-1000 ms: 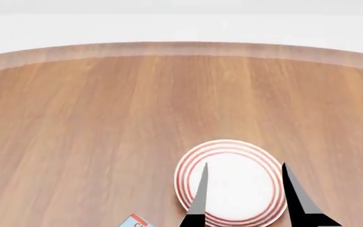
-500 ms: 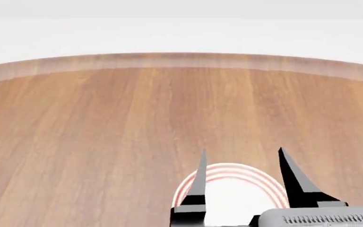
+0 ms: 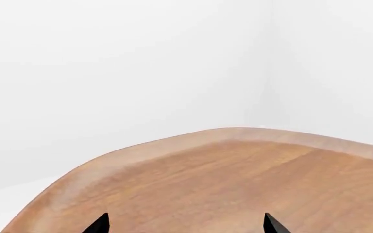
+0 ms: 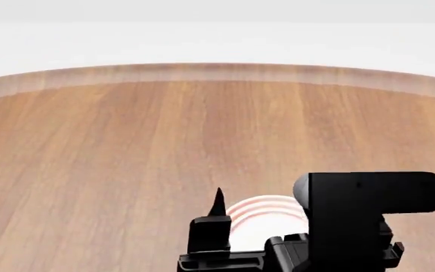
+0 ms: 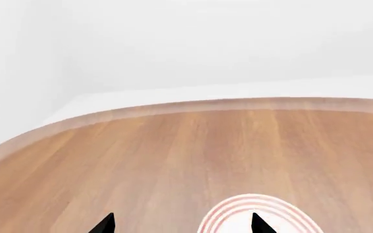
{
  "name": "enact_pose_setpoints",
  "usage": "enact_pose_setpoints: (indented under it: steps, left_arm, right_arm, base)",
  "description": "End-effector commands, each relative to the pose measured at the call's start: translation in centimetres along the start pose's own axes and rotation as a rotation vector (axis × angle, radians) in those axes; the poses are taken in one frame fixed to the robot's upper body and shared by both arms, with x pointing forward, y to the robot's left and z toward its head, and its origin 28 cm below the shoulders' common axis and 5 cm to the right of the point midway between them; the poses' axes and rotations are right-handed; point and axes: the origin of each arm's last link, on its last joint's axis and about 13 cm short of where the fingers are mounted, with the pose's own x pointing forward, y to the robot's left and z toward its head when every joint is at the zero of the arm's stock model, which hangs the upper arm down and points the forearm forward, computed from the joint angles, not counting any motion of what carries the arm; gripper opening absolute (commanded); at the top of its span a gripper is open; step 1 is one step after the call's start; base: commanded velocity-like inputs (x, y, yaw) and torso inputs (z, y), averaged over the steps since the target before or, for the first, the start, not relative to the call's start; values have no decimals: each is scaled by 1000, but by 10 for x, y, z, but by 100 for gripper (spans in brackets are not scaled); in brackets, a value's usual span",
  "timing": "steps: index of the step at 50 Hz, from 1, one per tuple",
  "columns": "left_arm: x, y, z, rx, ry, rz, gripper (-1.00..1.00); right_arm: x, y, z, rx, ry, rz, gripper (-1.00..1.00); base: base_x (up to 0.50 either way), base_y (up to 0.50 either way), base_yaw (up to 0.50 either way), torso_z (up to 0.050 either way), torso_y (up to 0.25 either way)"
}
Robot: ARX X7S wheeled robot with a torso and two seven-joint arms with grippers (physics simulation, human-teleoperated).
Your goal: Put the chocolate pudding to the right of the plate.
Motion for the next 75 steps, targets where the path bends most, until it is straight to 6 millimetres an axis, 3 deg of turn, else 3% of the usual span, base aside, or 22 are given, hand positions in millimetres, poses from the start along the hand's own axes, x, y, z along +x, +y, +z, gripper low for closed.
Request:
enact_pose_setpoints:
  steps: [1, 14, 28, 49, 62, 68, 75]
  left_arm:
    - [0, 1, 0, -1, 0, 5, 100]
    - [0, 0, 0, -3, 2, 6, 100]
    - [0, 0, 0, -4, 1, 5, 100]
    - [1, 0, 0, -5, 2, 5, 100]
    - [0, 1, 0, -6, 3, 5, 100]
    - [1, 1, 0, -7, 4, 6, 100]
    - [1, 1, 1, -8, 3, 7, 100]
  right_arm:
    - [-6, 3, 13, 15, 206, 88, 100]
    - [-7, 13, 9, -85, 331, 222, 100]
    - [-7, 16, 1, -131, 395, 257, 100]
    - [14, 15, -33, -133, 506, 236, 100]
    - [31, 7, -49, -243, 571, 155, 100]
    - [33, 8, -47, -262, 576, 155, 100]
    - [36, 13, -58, -318, 619, 197, 100]
  base:
    - [0, 0, 0, 0, 0]
    - [0, 0, 0, 0, 0]
    - [0, 0, 0, 0, 0]
    - [0, 0, 0, 0, 0]
    - [0, 0, 0, 0, 0]
    - [0, 0, 0, 0, 2]
    - [0, 0, 0, 0, 0]
